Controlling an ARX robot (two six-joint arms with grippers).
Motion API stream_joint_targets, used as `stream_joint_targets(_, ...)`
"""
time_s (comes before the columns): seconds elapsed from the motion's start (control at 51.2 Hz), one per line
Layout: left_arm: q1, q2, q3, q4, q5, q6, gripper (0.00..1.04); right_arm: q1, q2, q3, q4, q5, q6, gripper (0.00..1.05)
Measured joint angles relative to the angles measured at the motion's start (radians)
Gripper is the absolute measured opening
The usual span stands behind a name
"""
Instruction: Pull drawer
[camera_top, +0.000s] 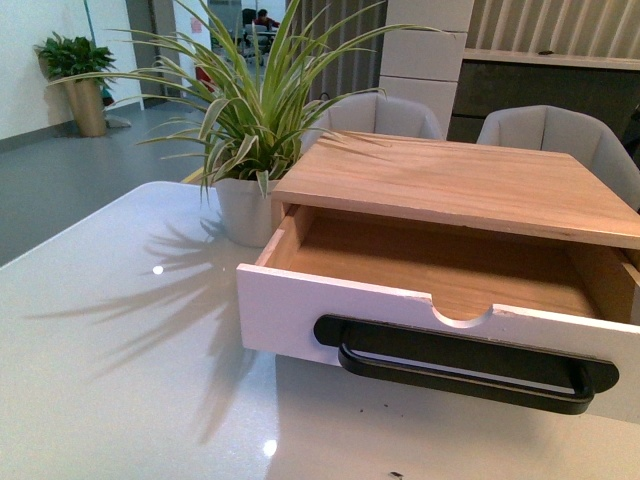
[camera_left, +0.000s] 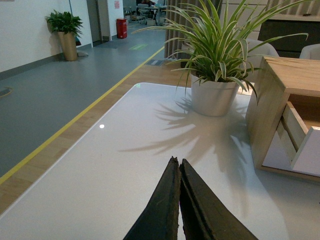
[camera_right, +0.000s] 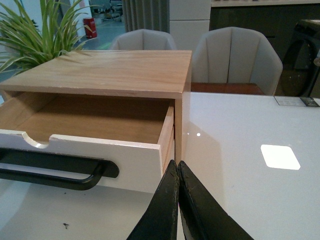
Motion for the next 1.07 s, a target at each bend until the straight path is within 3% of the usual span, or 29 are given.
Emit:
stream_joint_targets(0.098,0.0,0.0,0.0,0.0,0.0,0.0,0.03,0.0,0.0,0.0,0.0,0.0,-0.001,0.03)
stream_joint_targets(0.137,0.0,0.0,0.0,0.0,0.0,0.0,0.05,0.0,0.0,0.0,0.0,0.0,0.0,0.09)
stream_joint_targets(0.468,0.0,0.0,0.0,0.0,0.0,0.0,0.63,0.0,0.0,0.0,0.0,0.0,0.0,0.67)
stream_joint_targets(0.605,0.0,0.0,0.0,0.0,0.0,0.0,0.95,0.0,0.0,0.0,0.0,0.0,0.0,0.97)
stream_joint_targets(0.624,0.0,0.0,0.0,0.0,0.0,0.0,0.99,0.0,0.0,0.0,0.0,0.0,0.0,0.97)
stream_joint_targets(1.073,0.0,0.0,0.0,0.0,0.0,0.003,0.97,0.0,0.0,0.0,0.0,0.0,0.0,0.96)
